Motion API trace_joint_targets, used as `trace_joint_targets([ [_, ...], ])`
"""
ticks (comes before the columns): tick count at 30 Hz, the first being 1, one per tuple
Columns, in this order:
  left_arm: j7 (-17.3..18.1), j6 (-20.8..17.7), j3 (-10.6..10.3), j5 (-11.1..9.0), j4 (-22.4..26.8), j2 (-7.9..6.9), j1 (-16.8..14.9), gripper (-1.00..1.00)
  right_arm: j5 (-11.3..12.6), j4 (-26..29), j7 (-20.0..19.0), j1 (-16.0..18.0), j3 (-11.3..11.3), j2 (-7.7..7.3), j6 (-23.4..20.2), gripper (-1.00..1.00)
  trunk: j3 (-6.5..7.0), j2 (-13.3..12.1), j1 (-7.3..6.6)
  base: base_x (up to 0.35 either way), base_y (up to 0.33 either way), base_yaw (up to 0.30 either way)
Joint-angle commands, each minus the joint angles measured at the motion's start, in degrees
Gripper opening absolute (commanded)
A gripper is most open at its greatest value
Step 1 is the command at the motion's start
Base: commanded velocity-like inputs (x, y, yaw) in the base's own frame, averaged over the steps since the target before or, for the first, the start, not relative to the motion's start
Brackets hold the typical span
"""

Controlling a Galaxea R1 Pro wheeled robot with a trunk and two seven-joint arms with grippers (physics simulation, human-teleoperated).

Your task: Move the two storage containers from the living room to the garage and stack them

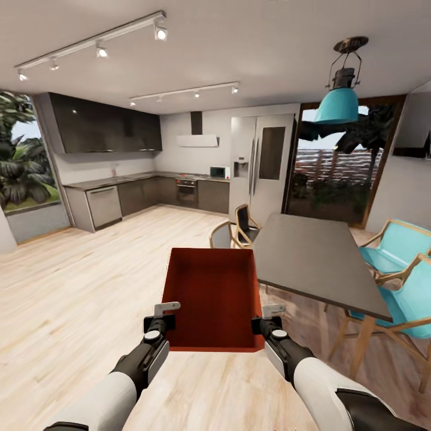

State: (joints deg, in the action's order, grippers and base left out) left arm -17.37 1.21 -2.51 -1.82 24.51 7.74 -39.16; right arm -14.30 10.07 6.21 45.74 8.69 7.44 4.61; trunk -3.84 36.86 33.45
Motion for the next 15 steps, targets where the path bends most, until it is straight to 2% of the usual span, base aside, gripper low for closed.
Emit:
trace_joint_targets([
  [1,-1.27,4.59,0.58,0.86,0.19,-1.5,-0.07,-1.0,-0.29,-0.22,0.12,0.05,1.94,0.03,0.23,-1.0,-0.11,0.1,0.02,0.0,0.0,-0.283],
  [15,-1.27,4.59,0.58,0.86,0.19,-1.5,-0.05,-1.0,-0.29,-0.22,0.12,0.05,1.94,0.02,0.23,-1.0,-0.11,0.1,0.02,0.0,0.0,-0.283],
])
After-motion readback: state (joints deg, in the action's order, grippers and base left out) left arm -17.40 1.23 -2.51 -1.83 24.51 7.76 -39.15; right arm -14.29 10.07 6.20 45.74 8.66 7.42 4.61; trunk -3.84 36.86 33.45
